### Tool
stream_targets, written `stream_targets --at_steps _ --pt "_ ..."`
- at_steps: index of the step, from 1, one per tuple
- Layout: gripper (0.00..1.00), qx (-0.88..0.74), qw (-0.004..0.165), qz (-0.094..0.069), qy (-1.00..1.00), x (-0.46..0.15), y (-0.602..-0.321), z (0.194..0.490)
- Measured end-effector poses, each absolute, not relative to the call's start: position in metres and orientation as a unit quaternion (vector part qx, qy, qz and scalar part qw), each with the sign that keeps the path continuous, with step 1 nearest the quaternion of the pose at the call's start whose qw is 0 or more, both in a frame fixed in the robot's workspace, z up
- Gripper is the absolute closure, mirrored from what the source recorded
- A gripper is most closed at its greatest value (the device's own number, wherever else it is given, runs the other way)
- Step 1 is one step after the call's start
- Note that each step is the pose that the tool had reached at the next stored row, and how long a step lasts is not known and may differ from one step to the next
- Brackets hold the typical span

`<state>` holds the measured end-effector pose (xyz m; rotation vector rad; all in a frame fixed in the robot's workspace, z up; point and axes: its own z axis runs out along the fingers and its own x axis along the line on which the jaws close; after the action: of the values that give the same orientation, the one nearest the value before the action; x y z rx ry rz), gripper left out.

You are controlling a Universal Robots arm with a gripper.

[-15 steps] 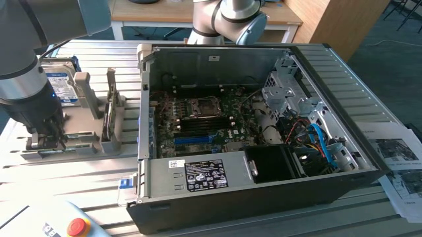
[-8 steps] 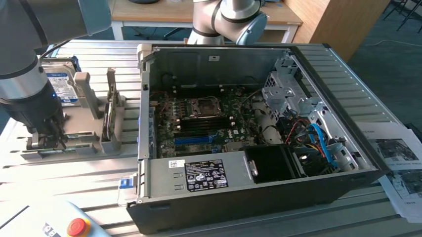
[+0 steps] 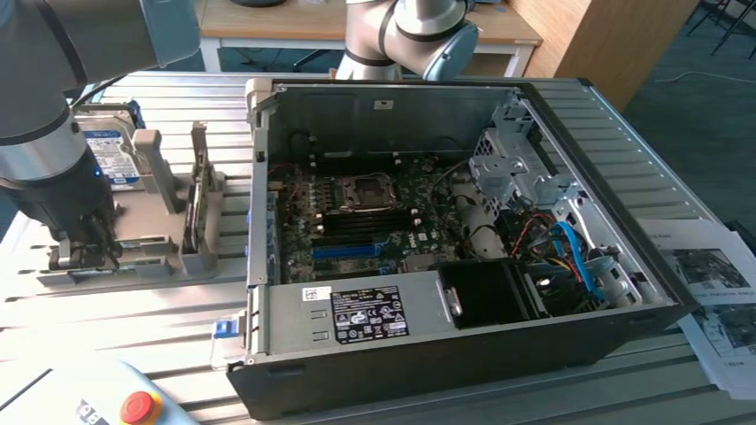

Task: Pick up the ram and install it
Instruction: 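Pick up the ram and move it above insertion slot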

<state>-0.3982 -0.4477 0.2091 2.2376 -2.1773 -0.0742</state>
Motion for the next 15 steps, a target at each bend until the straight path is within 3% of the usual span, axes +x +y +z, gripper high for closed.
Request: stream_targets --at_steps 15 --pt "0.76 0.716 0.009 -0.024 -0.697 -0.3982 -0.4462 0.2055"
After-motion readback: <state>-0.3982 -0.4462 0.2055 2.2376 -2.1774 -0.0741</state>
